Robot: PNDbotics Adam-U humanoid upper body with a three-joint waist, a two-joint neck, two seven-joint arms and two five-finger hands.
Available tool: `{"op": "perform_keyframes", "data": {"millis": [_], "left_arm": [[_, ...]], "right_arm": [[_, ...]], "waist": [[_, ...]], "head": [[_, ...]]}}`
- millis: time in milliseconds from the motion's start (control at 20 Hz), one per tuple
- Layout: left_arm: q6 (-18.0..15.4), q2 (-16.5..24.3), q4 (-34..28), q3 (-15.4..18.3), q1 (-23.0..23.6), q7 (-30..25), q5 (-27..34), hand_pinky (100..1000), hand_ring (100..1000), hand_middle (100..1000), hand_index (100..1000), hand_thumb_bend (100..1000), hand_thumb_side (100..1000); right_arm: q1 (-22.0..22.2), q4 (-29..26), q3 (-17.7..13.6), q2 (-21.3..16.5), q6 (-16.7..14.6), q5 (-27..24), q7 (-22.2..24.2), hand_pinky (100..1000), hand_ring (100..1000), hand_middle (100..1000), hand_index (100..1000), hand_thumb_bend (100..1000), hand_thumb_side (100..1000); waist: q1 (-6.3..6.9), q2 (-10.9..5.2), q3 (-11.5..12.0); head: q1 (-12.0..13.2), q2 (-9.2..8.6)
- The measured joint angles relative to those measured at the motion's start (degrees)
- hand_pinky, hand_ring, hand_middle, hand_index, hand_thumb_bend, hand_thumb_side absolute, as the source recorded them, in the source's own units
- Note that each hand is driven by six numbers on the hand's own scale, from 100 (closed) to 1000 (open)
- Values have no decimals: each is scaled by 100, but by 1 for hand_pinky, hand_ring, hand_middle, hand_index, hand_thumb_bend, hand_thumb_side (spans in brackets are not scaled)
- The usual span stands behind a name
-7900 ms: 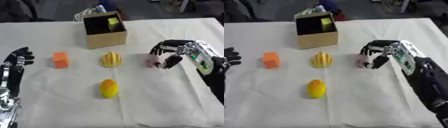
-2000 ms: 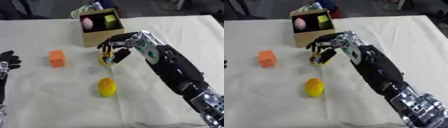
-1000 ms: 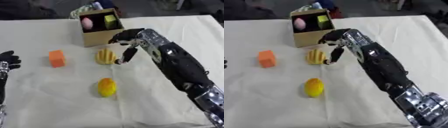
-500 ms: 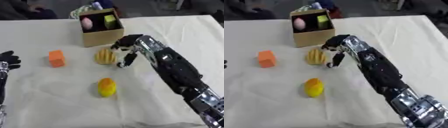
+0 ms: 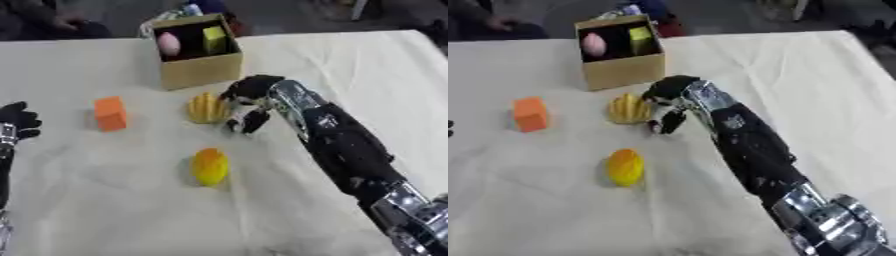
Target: Pick up objects on the table and place them in the box.
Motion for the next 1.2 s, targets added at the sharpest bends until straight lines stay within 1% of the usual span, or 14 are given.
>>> {"op": "perform_keyframes", "data": {"millis": [250, 550, 850, 1000, 1200], "left_arm": [[0, 0, 0, 0, 0, 0, 0, 692, 679, 624, 788, 100, 820], [0, 0, 0, 1, 0, 0, 0, 692, 680, 624, 787, 100, 820], [0, 0, 0, 2, 0, 0, 0, 692, 680, 624, 788, 100, 819], [0, 0, 0, 2, 0, 0, 0, 692, 680, 624, 787, 100, 819], [-1, 0, 0, 2, 0, -1, 0, 692, 681, 624, 787, 100, 819]], "right_arm": [[0, -4, -6, 30, 87, -309, 7, 746, 759, 758, 938, 100, 575], [-23, -174, -40, 22, 176, -838, 434, 738, 757, 760, 960, 100, 620], [-109, -495, -67, -24, 336, -1370, 778, 736, 756, 767, 975, 100, 631], [-128, -567, -64, -35, 405, -1515, 895, 738, 760, 774, 981, 100, 647], [-131, -562, -29, -20, 426, -1517, 982, 739, 762, 777, 984, 100, 656]], "waist": [[0, 0, 1], [0, 0, 0], [0, 0, 0], [0, 0, 2], [0, 0, 12]], "head": [[0, 0], [6, 0], [10, 0], [10, 0], [10, 0]]}}
